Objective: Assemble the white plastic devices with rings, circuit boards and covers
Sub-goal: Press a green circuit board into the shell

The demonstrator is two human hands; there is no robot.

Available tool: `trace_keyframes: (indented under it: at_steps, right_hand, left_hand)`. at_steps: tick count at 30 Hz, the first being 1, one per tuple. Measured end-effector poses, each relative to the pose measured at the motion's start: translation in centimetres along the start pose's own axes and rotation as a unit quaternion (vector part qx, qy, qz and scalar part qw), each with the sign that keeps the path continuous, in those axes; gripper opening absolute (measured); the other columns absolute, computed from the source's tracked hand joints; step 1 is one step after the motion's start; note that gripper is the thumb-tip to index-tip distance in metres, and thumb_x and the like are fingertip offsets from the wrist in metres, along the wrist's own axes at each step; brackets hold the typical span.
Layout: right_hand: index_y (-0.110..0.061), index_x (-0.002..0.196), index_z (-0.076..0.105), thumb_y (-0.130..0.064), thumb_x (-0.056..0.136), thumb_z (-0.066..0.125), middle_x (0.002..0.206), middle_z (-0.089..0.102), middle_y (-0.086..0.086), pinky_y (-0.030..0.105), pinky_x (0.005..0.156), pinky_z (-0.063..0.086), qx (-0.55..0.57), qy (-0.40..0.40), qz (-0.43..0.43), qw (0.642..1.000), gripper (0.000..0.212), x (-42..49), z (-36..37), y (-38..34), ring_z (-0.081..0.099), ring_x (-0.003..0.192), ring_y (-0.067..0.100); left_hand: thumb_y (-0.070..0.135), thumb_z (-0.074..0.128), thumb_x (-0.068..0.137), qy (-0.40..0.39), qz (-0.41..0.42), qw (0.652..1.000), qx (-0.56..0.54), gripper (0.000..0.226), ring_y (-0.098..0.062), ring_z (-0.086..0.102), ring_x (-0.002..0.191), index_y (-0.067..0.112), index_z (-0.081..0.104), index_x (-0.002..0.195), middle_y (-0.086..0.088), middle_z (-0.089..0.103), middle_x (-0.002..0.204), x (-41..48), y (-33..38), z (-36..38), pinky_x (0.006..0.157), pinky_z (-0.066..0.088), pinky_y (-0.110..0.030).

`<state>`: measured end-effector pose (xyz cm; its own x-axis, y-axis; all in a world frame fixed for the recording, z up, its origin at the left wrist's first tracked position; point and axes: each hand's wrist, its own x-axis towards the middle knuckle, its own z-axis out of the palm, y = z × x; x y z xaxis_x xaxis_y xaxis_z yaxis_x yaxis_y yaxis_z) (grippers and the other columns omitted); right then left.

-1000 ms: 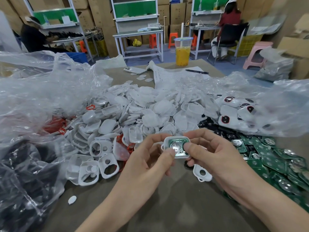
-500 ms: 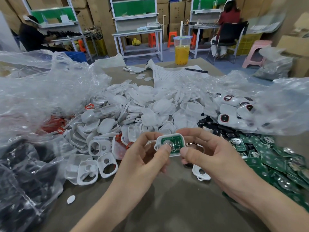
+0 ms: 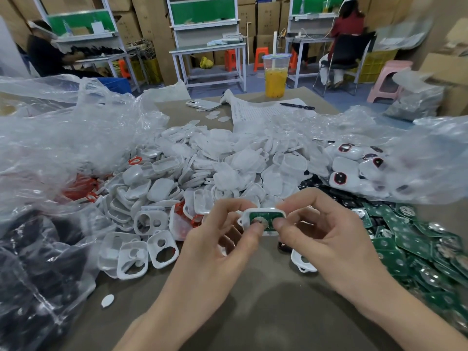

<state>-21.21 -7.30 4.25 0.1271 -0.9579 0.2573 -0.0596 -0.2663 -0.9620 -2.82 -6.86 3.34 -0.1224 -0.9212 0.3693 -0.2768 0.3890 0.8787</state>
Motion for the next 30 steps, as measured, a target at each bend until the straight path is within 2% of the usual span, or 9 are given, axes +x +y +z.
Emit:
trace_keyframes:
  at_steps: [3, 4, 7, 10, 17, 21, 24, 27, 30]
  right_hand:
    - [-0.035, 0.091, 0.073, -0.034, 0.078, 0.08, 0.066, 0.066, 0.002, 0.023, 0.056, 0.046, 0.013, 0.005, 0.023, 1.0, 0.015, 0.16, -0.05, 0.0, 0.062, 0.063, 0.017]
    - [-0.035, 0.091, 0.074, -0.038, 0.078, 0.083, 0.069, 0.068, 0.005, 0.027, 0.061, 0.049, 0.02, 0.0, 0.037, 0.999, 0.017, 0.24, -0.12, -0.03, 0.064, 0.064, 0.018]
    - [-0.034, 0.09, 0.075, -0.04, 0.072, 0.076, 0.079, 0.074, 0.003, 0.019, 0.061, 0.052, 0.043, -0.013, 0.069, 0.997, 0.019, 0.48, -0.27, -0.16, 0.068, 0.063, 0.012]
    - [-0.033, 0.09, 0.076, -0.037, 0.071, 0.076, 0.084, 0.073, -0.004, 0.015, 0.059, 0.051, 0.058, -0.017, 0.081, 0.995, 0.019, 0.59, -0.31, -0.02, 0.068, 0.062, 0.011]
    - [-0.029, 0.086, 0.076, -0.027, 0.071, 0.076, 0.09, 0.073, -0.002, 0.009, 0.052, 0.046, 0.101, -0.04, 0.094, 0.99, 0.015, 0.72, -0.16, 0.08, 0.065, 0.06, 0.008]
    - [-0.031, 0.083, 0.075, -0.021, 0.076, 0.075, 0.089, 0.072, 0.0, 0.008, 0.05, 0.044, 0.104, -0.043, 0.088, 0.99, 0.012, 0.68, -0.06, 0.0, 0.063, 0.059, 0.006]
    - [-0.031, 0.082, 0.074, -0.018, 0.08, 0.076, 0.092, 0.071, 0.005, 0.007, 0.051, 0.044, 0.091, -0.041, 0.078, 0.992, 0.013, 0.74, 0.03, -0.01, 0.061, 0.06, 0.005]
    - [-0.032, 0.09, 0.075, -0.02, 0.079, 0.083, 0.091, 0.074, -0.005, 0.006, 0.053, 0.044, 0.084, -0.062, 0.07, 0.992, 0.018, 0.65, -0.2, 0.1, 0.063, 0.064, 0.002]
    - [-0.037, 0.104, 0.074, -0.02, 0.081, 0.076, 0.1, 0.075, -0.01, 0.01, 0.059, 0.045, 0.072, -0.091, 0.062, 0.991, 0.03, 0.49, -0.5, 0.29, 0.065, 0.073, -0.001]
  left_hand:
    - [0.054, 0.06, 0.085, -0.013, -0.018, 1.0, -0.021, 0.024, -0.02, 0.065, 0.076, 0.044, 0.058, 0.107, 0.007, 0.073, 0.09, -0.11, -0.22, 0.18, 0.072, 0.054, -0.037]
    - [0.055, 0.06, 0.085, -0.017, -0.025, 0.999, -0.032, 0.024, -0.018, 0.066, 0.076, 0.044, 0.059, 0.107, 0.007, 0.073, 0.09, -0.13, -0.23, 0.25, 0.072, 0.055, -0.039]
    - [0.056, 0.062, 0.086, -0.031, -0.05, 0.994, -0.088, 0.024, -0.008, 0.063, 0.07, 0.043, 0.064, 0.105, 0.011, 0.071, 0.082, -0.1, -0.18, 0.31, 0.065, 0.053, -0.024]
    - [0.041, 0.064, 0.093, -0.041, -0.054, 0.991, -0.117, 0.014, -0.006, 0.061, 0.066, 0.039, 0.068, 0.106, 0.013, 0.069, 0.076, 0.04, -0.21, 0.27, 0.063, 0.049, -0.015]
    - [0.034, 0.061, 0.094, -0.037, -0.051, 0.993, -0.102, 0.013, -0.009, 0.057, 0.063, 0.038, 0.069, 0.103, 0.009, 0.063, 0.069, 0.02, -0.21, 0.21, 0.062, 0.048, -0.016]
    - [0.045, 0.062, 0.086, -0.034, -0.055, 0.993, -0.104, 0.017, -0.008, 0.057, 0.063, 0.04, 0.069, 0.101, 0.012, 0.064, 0.07, 0.02, -0.01, 0.38, 0.061, 0.048, -0.016]
    - [0.05, 0.063, 0.08, -0.031, -0.064, 0.992, -0.104, 0.021, -0.011, 0.057, 0.063, 0.04, 0.068, 0.099, 0.011, 0.065, 0.07, 0.13, 0.1, 0.46, 0.06, 0.05, -0.023]
    - [0.038, 0.067, 0.086, -0.023, -0.068, 0.99, -0.125, 0.01, -0.009, 0.059, 0.062, 0.039, 0.068, 0.095, 0.011, 0.065, 0.068, 0.25, 0.18, 0.47, 0.059, 0.048, -0.018]
    - [0.031, 0.065, 0.086, -0.013, -0.077, 0.986, -0.144, 0.009, -0.01, 0.058, 0.059, 0.035, 0.069, 0.093, 0.008, 0.065, 0.064, 0.54, 0.19, 0.3, 0.057, 0.048, -0.019]
